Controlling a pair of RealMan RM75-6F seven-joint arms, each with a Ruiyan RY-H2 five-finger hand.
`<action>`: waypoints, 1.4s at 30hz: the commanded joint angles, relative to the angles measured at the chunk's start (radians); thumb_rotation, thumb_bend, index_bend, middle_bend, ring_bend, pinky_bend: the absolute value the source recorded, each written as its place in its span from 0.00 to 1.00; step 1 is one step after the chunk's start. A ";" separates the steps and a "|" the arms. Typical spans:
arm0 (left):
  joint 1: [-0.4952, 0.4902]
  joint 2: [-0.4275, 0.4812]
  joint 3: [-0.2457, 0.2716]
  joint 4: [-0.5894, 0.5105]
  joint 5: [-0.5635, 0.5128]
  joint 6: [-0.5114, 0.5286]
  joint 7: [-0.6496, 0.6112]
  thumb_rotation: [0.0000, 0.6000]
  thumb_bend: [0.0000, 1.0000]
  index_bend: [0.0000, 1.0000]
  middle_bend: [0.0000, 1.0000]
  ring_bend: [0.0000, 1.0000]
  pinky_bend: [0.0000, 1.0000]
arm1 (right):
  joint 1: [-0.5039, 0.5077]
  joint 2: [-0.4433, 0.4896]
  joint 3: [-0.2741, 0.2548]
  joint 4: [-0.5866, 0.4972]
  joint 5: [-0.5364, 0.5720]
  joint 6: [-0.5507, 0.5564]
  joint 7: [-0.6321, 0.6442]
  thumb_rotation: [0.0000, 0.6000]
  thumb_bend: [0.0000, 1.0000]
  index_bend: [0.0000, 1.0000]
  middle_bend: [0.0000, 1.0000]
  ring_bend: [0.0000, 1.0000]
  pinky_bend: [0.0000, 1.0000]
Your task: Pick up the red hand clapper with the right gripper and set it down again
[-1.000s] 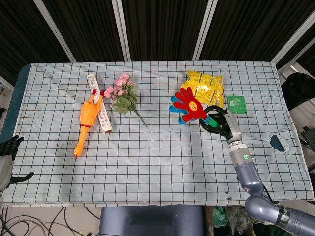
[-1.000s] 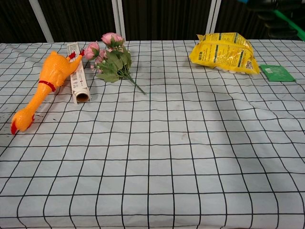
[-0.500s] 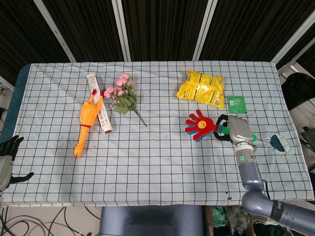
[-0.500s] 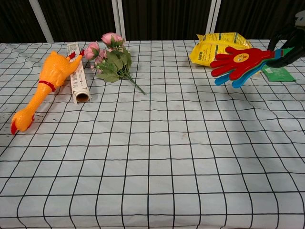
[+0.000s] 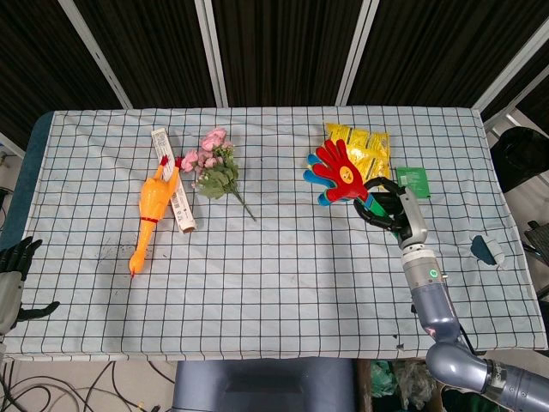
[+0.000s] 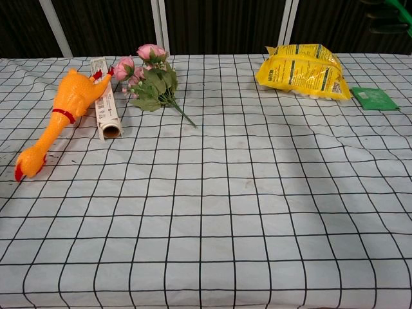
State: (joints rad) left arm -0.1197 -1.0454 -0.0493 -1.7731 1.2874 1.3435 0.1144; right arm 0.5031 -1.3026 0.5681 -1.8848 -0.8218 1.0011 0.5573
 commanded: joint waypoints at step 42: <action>0.000 0.002 0.001 -0.002 0.000 -0.002 -0.007 1.00 0.00 0.00 0.00 0.00 0.00 | -0.031 -0.012 -0.120 0.093 -0.260 0.035 -0.220 1.00 0.70 0.88 0.94 1.00 0.96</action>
State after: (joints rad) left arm -0.1199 -1.0438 -0.0486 -1.7751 1.2870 1.3415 0.1077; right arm 0.4786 -1.3201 0.4881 -1.8385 -1.0209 1.0571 0.4212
